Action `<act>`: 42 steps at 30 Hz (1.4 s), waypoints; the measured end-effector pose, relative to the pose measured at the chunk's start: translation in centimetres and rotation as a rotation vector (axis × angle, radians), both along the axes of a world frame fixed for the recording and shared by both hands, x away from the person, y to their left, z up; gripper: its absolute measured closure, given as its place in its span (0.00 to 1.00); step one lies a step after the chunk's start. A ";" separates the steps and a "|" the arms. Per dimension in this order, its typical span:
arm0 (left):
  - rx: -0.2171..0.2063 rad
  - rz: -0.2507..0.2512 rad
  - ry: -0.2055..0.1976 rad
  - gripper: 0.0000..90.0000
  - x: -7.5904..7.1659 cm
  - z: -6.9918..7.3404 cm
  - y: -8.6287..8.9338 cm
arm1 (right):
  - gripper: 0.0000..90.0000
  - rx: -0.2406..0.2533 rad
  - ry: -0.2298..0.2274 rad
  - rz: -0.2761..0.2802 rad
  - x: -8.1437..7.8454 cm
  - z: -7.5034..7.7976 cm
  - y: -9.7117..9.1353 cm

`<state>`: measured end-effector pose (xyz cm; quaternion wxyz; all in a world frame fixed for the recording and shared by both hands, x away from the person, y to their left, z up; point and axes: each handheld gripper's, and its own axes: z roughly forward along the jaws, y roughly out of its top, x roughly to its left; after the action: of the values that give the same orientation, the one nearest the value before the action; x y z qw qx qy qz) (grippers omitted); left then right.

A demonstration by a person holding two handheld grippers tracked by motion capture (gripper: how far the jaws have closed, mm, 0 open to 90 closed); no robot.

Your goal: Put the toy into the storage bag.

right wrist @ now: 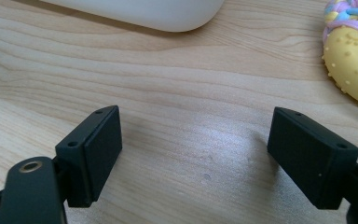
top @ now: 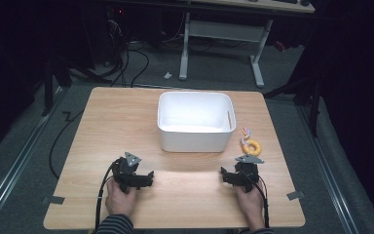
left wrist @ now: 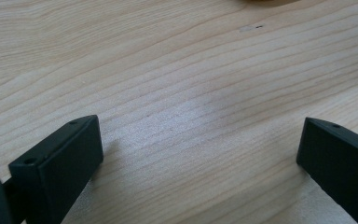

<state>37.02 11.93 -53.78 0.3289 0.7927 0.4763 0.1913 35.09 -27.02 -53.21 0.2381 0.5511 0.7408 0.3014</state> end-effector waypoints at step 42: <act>-0.005 -0.036 0.000 0.02 -0.2 0.0 0.0 | 0.32 0.018 0.045 0.038 -0.8 1.4 -0.7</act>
<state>36.83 11.89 -53.76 0.3343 0.8004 0.4622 0.1843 34.25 -27.74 -51.81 0.2107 0.5458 0.7535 0.2999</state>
